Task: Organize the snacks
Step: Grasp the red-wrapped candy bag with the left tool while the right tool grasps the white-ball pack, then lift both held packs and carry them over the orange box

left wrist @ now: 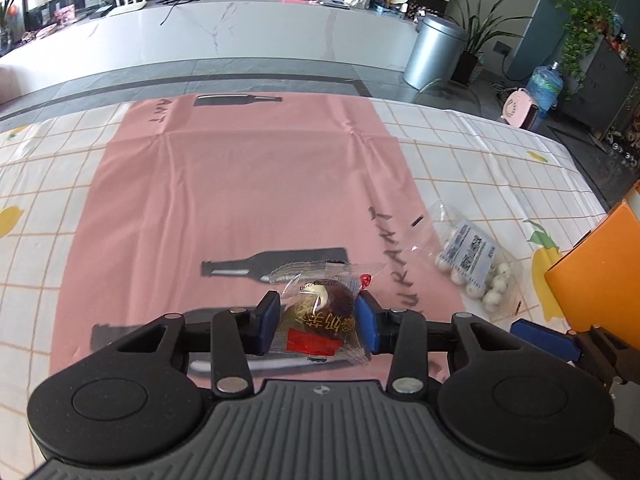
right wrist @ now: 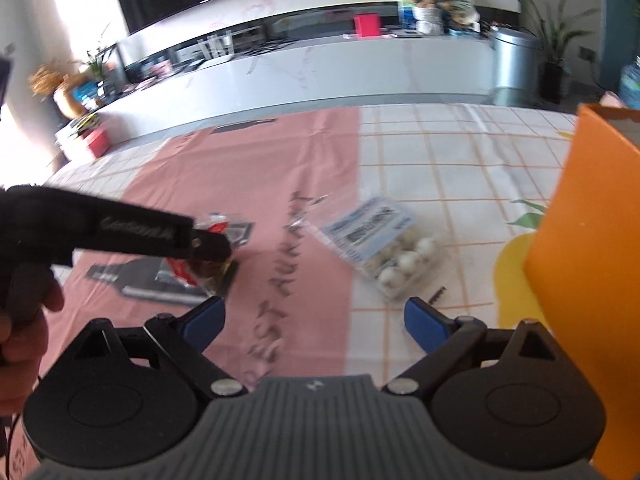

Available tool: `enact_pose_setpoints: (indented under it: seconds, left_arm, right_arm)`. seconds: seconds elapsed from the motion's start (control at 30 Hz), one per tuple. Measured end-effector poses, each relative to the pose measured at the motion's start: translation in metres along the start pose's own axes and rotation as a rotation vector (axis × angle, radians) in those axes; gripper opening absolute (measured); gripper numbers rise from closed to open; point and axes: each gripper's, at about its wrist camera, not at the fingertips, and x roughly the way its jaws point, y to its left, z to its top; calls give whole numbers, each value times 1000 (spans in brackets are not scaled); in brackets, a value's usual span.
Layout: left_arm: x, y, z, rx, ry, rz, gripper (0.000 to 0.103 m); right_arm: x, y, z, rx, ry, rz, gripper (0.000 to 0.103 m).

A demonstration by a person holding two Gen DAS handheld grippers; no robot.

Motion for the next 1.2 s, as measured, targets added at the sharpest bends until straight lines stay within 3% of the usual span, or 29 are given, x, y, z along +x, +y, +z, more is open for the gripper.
enact_pose_setpoints:
  seconds: [0.17,0.37,0.63,0.77,0.97,1.1,1.2]
  left_arm:
    - [-5,8,-5,-8,7,13,47]
    - [-7,8,-8,-4,1,8,47]
    - [-8,11,-10,-15,0,-11,47]
    - [-7,11,-11,-19,-4,-14,48]
    - [-4,14,-14,-34,0,-17,53]
    - [-4,15,-13,-43,-6,-21,53]
    - [-4,15,-14,-41,-7,-20,53]
  right_arm:
    - [-13,6,1,-120,-64,-85,93]
    - [10,-15,28,-221,-69,-143,97]
    - [49,-38,52,-232,4,-43,97]
    - [60,-38,52,-256,36,-35,97]
    - [59,-38,50,-189,80,8,86]
    - [47,-26,42,-189,93,-11,72]
    - [40,-22,37,-153,93,-3,70]
